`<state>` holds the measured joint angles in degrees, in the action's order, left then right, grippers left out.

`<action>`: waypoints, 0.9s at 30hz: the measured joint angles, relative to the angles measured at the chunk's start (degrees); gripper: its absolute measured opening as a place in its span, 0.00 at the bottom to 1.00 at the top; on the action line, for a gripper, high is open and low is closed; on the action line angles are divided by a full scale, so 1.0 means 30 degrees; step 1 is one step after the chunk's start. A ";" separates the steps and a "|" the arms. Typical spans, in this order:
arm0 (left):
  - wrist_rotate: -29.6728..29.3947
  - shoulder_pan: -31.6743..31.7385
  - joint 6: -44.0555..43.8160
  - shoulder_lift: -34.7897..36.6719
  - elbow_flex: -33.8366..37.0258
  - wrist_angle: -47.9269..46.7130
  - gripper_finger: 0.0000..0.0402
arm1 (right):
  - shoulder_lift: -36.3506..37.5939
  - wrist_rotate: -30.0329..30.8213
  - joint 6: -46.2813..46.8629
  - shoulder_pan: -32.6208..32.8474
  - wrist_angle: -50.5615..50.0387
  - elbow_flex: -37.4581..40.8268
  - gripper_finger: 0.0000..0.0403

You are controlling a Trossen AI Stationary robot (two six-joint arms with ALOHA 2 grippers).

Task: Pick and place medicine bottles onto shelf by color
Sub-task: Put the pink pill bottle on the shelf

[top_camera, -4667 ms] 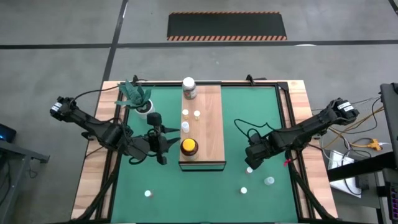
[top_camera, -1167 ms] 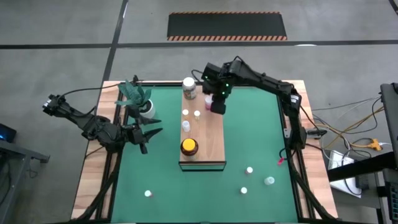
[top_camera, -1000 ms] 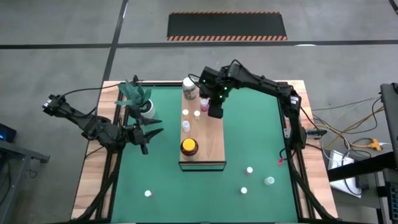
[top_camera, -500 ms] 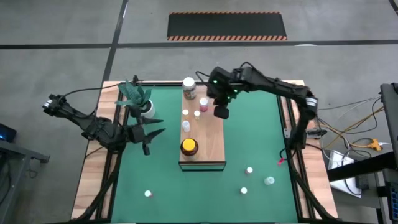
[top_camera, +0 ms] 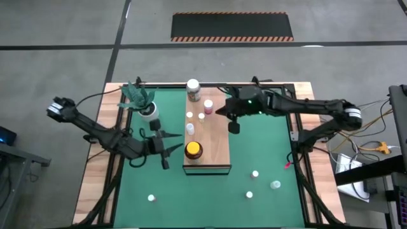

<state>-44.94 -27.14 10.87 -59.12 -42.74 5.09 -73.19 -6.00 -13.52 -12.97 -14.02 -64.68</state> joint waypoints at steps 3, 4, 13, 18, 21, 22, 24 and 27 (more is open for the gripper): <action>0.0004 0.0000 0.0009 -0.0937 -0.0022 0.0915 0.33 | 0.0909 -0.0003 0.0419 0.0044 0.2015 0.1660 0.02; 0.0004 0.0000 0.0015 -0.1162 -0.0022 0.1278 0.33 | 0.1174 -0.0010 0.0656 0.0043 0.2372 0.2127 0.02; -0.0025 0.0015 0.0138 -0.1709 0.0015 0.2294 0.33 | 0.2114 -0.0066 0.0761 0.0037 0.4522 0.4596 0.02; -0.0032 0.0015 0.0124 -0.1666 0.0029 0.2502 0.33 | 0.1845 -0.0073 0.0031 0.0037 0.5069 0.5046 0.02; -0.0032 0.0022 0.0108 -0.1667 0.0029 0.2629 0.33 | 0.1636 -0.0073 -0.0018 0.0037 0.5196 0.5075 0.02; -0.0032 0.0022 0.0075 -0.1673 0.0040 0.2643 0.33 | 0.1598 -0.0068 -0.0020 0.0037 0.5127 0.5075 0.02; -0.0032 0.0022 0.0029 -0.1687 0.0065 0.2680 0.33 | 0.1478 -0.0072 -0.0144 0.0037 0.5105 0.5082 0.02; -0.0037 0.0022 -0.0027 -0.1721 0.0134 0.2790 0.33 | 0.1466 -0.0073 -0.0497 0.0037 0.5062 0.5097 0.02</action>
<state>-45.05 -27.07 10.79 -64.28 -42.34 13.45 -68.79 -6.22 -15.01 -12.86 1.17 -49.39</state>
